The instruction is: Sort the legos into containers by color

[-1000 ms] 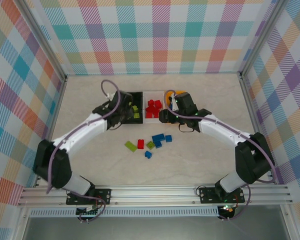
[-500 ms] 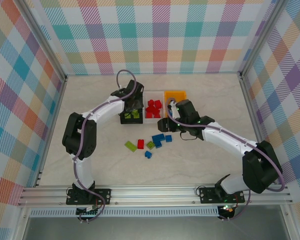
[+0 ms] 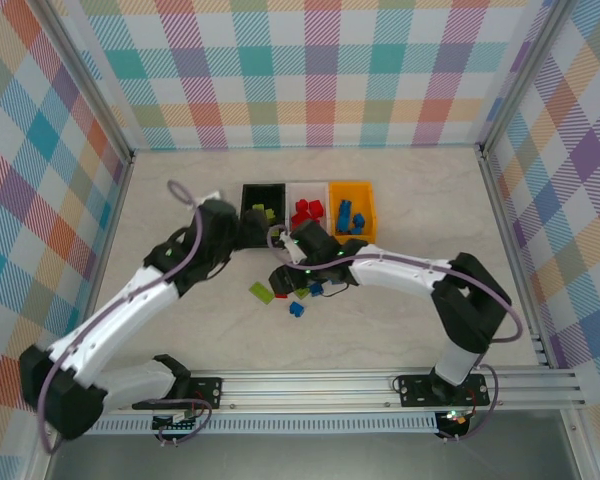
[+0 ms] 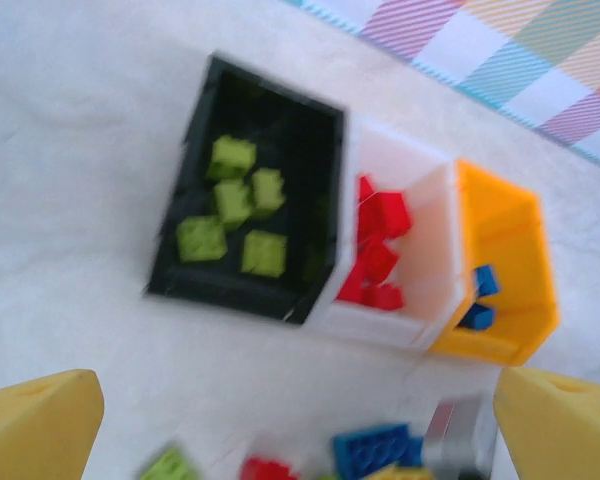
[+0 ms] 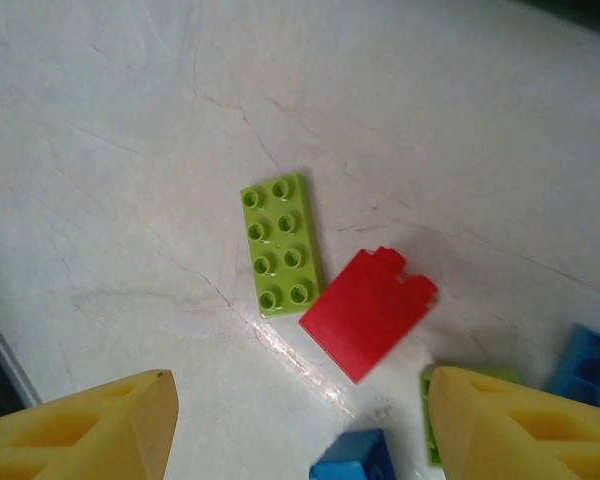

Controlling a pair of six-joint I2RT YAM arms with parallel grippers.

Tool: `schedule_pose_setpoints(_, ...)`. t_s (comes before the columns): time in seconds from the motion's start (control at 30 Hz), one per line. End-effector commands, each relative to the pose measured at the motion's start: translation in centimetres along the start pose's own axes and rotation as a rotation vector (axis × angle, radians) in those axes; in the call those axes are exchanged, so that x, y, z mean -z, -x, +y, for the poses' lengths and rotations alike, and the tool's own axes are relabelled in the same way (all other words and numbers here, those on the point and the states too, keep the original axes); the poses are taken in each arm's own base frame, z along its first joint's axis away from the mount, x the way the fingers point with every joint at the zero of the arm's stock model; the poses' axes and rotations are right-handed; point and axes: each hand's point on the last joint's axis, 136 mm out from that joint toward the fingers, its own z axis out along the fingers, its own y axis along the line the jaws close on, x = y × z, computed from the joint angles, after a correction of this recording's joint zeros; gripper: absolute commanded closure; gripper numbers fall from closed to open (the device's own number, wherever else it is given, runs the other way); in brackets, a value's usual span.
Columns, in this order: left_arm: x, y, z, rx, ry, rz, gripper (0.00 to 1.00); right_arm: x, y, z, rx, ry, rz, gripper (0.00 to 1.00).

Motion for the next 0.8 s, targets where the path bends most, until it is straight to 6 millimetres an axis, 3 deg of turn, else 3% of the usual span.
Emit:
schedule_pose_setpoints(0.0,0.5,-4.0,4.6,0.052,0.084,0.055,0.00,-1.5,0.1,0.2,0.037,-0.034,0.033,0.31)
schedule_pose_setpoints(0.1,1.4,-6.1,7.5,0.071,0.123,0.067,0.00,-2.9,0.2,-0.3,0.043,-0.095,0.049,0.31)
schedule_pose_setpoints(0.23,2.1,-7.4,9.1,0.088,0.132,0.074,0.00,-3.8,0.0,-1.7,0.022,-0.181,0.056,0.31)
schedule_pose_setpoints(0.5,2.1,-8.1,10.0,0.095,0.142,0.074,0.00,-5.5,-1.0,-2.8,0.023,-0.242,0.108,0.30)
schedule_pose_setpoints(0.77,1.7,-8.4,10.0,0.077,0.155,0.093,0.00,-6.4,-1.5,-2.9,0.034,-0.248,0.139,0.43)
